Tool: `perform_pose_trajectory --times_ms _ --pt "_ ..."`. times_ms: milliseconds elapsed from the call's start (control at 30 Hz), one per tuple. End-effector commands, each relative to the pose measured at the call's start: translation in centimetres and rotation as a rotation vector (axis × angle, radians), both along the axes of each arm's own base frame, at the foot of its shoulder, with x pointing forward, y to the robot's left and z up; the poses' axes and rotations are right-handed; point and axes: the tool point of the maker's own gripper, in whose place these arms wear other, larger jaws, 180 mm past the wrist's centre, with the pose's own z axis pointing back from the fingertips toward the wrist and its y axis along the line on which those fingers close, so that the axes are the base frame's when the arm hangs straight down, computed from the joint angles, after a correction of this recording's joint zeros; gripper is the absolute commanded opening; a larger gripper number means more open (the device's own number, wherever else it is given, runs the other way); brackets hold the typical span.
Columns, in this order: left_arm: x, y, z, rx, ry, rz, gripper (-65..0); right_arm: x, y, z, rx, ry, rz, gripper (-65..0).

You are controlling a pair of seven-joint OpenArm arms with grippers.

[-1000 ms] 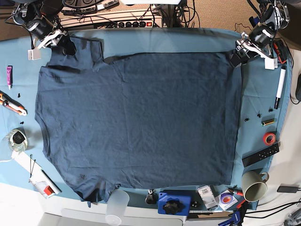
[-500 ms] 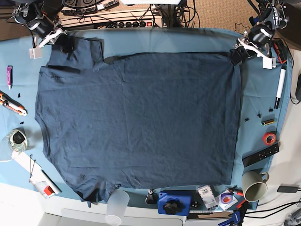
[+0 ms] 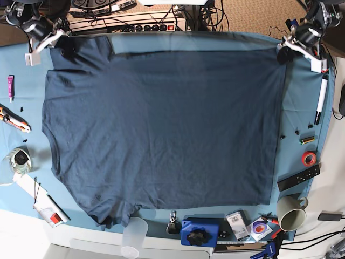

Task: Fold the T-shirt properly
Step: 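Lift the shoulder edge with both grippers and fold it over the body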

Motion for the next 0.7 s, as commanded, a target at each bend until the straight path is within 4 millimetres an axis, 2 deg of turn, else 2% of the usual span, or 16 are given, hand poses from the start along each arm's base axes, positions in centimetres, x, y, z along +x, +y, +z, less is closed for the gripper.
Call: perform_pose_trajectory --times_ms 0,233,367,567,667 --pt "-0.3 0.4 0.7 0.017 -0.010 0.000 -65.0 -0.6 -0.8 0.7 -0.020 -0.003 -0.006 -65.0" --pt "-3.0 -0.4 1.3 0.008 0.033 -0.027 -65.0 -4.1 -1.5 1.5 0.017 0.037 -0.051 -65.0" --pt "-4.2 -0.2 2.1 0.037 0.051 -0.045 -65.0 -5.4 -1.5 2.9 0.073 0.035 -0.062 -65.0" --pt "-4.8 2.7 4.0 0.118 0.031 0.005 -65.0 -5.7 -1.3 4.9 0.067 -0.005 -0.058 -65.0" --pt "-4.6 2.8 4.5 0.100 0.015 0.018 -65.0 -5.1 -1.0 5.4 0.050 -0.023 -0.035 -65.0"
